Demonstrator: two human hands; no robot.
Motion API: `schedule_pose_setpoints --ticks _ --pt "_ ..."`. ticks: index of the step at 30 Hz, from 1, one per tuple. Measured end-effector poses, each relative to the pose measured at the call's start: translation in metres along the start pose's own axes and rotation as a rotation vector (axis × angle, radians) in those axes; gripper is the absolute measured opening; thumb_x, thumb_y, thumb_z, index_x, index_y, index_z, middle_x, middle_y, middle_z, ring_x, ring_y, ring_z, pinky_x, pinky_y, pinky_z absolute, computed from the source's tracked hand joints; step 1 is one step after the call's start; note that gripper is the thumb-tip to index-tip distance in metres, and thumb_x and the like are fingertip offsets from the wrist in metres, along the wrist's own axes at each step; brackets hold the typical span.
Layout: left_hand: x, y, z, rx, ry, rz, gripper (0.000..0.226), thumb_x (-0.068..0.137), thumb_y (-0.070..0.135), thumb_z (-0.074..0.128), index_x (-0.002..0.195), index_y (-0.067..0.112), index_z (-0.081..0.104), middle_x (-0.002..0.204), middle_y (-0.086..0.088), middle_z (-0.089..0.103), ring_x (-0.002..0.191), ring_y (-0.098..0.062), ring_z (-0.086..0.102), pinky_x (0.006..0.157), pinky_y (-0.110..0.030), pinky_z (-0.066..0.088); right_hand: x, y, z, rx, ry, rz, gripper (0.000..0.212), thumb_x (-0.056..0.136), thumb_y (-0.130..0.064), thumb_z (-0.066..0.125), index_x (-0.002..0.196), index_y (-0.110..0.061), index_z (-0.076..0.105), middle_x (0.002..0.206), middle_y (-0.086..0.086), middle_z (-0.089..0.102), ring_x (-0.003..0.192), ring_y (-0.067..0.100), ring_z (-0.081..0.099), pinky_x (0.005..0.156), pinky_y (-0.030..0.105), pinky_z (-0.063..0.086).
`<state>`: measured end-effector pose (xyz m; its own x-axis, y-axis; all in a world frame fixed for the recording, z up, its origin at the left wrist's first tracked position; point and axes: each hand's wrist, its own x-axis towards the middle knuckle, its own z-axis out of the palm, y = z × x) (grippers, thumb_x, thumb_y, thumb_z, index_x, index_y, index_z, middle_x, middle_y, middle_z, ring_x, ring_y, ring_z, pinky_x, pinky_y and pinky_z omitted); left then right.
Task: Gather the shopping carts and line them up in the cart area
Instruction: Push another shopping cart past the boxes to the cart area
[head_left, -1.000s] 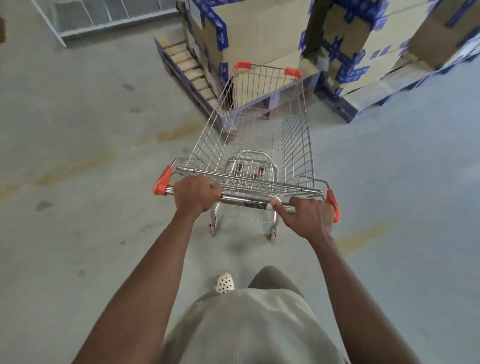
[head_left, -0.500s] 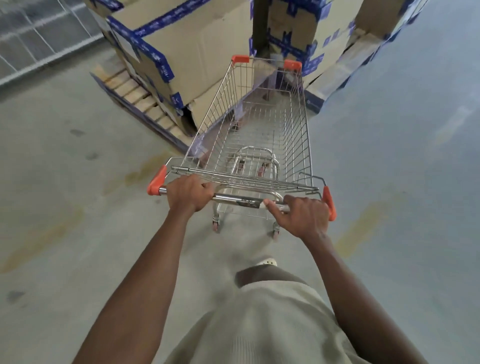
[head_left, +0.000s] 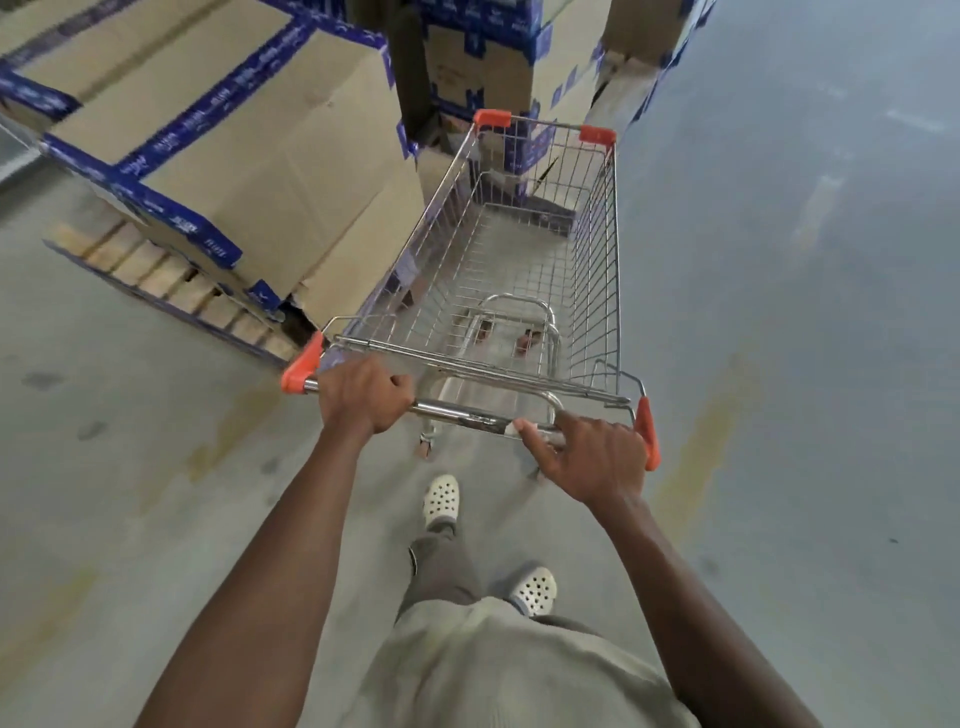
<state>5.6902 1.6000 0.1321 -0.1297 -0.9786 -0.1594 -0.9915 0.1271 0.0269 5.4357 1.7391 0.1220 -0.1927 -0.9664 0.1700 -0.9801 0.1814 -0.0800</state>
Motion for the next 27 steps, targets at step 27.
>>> schedule_pose_setpoints --ticks 27 --pt "0.376 0.21 -0.053 0.045 0.001 0.669 0.044 0.078 0.044 0.046 0.05 0.015 0.061 0.048 0.001 0.05 0.047 -0.02 0.051 0.049 -0.025 0.039 0.229 0.078 0.051 -0.072 0.179 0.647 0.072 0.093 -0.08 0.042 0.057 -0.019 0.057 0.045 -0.005 0.054 0.039 0.016 0.054 0.048 0.021 0.041"
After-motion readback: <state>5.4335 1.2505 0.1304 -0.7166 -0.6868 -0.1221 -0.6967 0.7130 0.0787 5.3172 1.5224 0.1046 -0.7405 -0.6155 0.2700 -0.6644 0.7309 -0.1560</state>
